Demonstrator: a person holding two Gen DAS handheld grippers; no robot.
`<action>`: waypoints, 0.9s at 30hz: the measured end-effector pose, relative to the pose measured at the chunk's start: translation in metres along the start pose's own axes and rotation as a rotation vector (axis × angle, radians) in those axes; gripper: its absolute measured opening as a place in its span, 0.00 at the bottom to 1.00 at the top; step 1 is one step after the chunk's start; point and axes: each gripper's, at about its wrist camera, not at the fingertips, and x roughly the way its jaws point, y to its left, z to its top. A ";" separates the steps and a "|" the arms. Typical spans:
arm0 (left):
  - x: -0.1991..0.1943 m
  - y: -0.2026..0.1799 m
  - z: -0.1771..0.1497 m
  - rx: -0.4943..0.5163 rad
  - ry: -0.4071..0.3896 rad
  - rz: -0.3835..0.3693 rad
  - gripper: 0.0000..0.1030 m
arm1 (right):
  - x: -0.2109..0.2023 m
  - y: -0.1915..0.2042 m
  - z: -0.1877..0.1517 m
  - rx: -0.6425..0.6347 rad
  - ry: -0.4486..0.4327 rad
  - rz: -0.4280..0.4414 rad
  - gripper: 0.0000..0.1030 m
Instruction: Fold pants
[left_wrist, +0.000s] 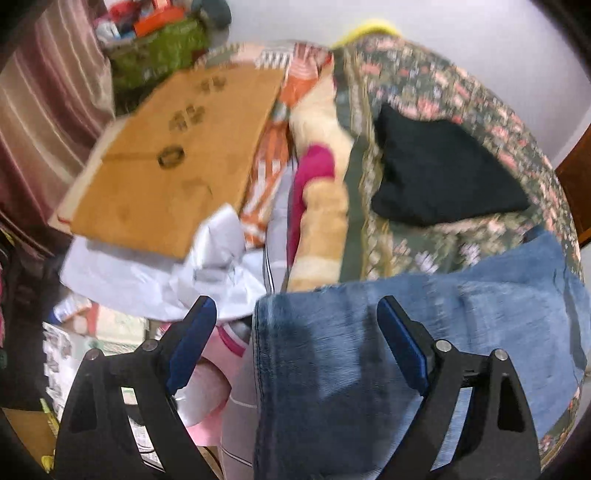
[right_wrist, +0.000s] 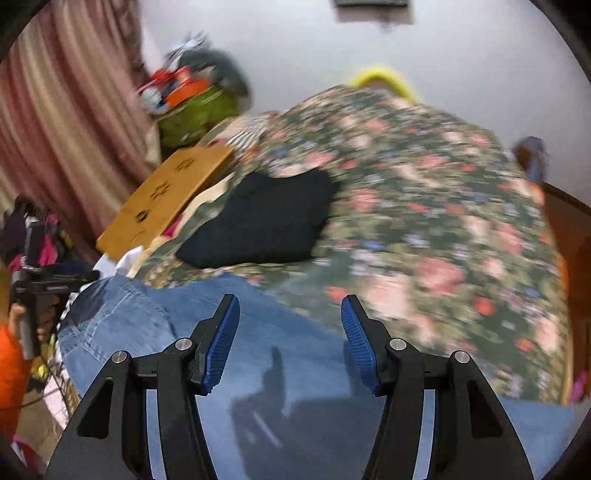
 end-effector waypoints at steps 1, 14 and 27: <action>0.009 0.003 -0.003 -0.015 0.020 -0.023 0.87 | 0.010 0.006 0.003 -0.011 0.012 0.010 0.52; 0.012 -0.013 -0.059 0.033 -0.044 -0.132 0.46 | 0.082 0.045 0.005 -0.107 0.140 0.092 0.23; -0.010 -0.035 -0.025 0.162 -0.125 0.063 0.38 | 0.079 0.055 0.006 -0.172 0.010 -0.060 0.06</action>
